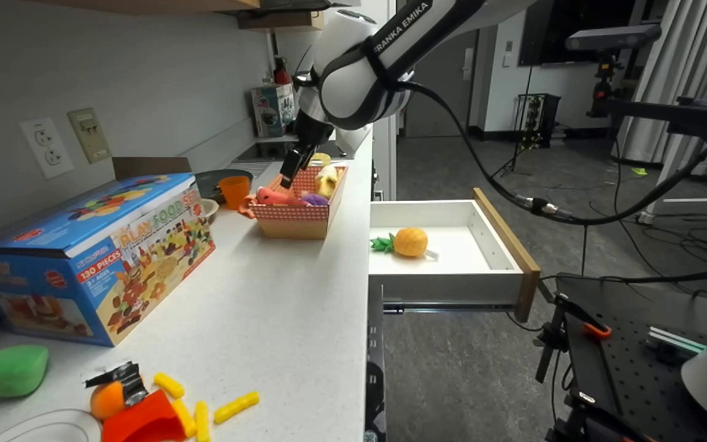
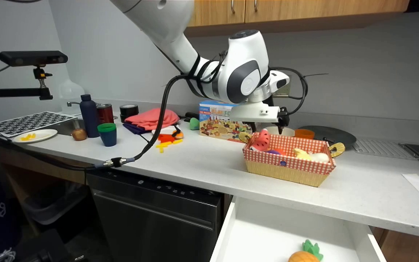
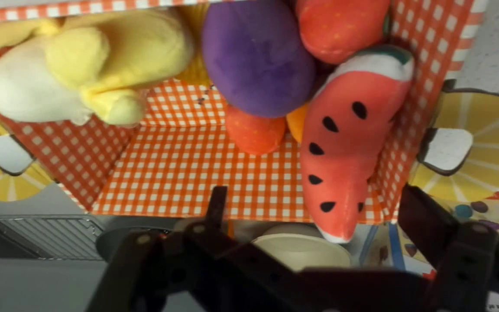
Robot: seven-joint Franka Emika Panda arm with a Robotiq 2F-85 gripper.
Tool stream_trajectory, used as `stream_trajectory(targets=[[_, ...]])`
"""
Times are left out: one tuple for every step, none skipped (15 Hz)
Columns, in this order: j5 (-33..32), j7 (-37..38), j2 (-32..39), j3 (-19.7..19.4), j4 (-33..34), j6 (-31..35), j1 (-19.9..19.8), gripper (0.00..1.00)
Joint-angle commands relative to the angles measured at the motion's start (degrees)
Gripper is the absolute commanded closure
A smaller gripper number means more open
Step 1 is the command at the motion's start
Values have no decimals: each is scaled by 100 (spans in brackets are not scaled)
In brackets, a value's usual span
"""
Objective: Open the drawer and put some of the plush toys from the basket in the drawer and close it
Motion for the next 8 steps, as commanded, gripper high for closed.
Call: stream_trajectory(targets=[[404,-328,274,12,495,-660,138,0],[426,-321,330,-29,579,-773,195,0],[379,-251,407,-117,682,-834,285,0],[325,-186,491,-195,798,-862,357,0],[318,-182,578,-230,920,-892,385,0],[323,-178,657,-255,1033,-925,409,0],[318,-181,743,-279,1146,-936,428,0],[286,-139,824,-325,1264,-943,470,0]])
